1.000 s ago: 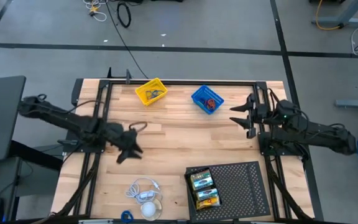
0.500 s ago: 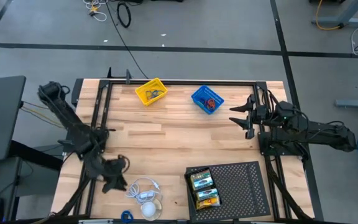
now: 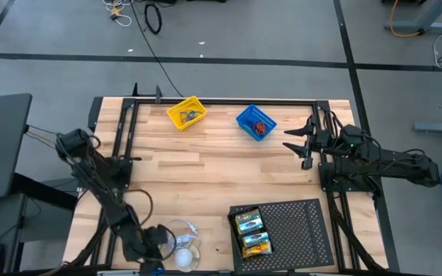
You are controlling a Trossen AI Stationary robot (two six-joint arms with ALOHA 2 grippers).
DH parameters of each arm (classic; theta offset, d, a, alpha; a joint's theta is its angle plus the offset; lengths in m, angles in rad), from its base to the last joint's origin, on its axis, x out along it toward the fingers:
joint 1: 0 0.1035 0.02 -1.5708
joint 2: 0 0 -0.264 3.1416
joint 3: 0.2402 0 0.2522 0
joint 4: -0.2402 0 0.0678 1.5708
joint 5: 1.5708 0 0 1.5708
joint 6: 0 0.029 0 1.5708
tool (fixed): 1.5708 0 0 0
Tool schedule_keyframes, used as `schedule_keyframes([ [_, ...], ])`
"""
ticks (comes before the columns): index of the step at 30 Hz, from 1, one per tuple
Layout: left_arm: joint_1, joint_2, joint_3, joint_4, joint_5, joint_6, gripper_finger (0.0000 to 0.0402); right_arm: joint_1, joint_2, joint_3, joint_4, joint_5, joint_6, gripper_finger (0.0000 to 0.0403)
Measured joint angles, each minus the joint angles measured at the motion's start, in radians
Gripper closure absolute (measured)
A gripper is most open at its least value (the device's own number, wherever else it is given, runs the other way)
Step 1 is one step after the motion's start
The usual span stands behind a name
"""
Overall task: Pick & Place Office Desk Supplies
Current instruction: Put the blue spring keychain into the blue basket
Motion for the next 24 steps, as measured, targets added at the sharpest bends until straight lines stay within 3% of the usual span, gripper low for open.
schedule_keyframes([
  [9,-0.055,0.095,0.045,-0.087,0.025,-0.127,0.0234,0.000,0.000,0.000,0.000,-0.001,-0.013,0.0209],
  [17,-0.046,0.130,0.046,-0.192,0.118,-0.156,0.0217,0.000,0.000,0.000,0.000,-0.006,-0.009,0.0209],
  [24,-0.035,0.131,0.043,-0.178,0.105,-0.146,0.0220,0.000,0.000,0.000,0.000,-0.003,-0.009,0.0209],
])
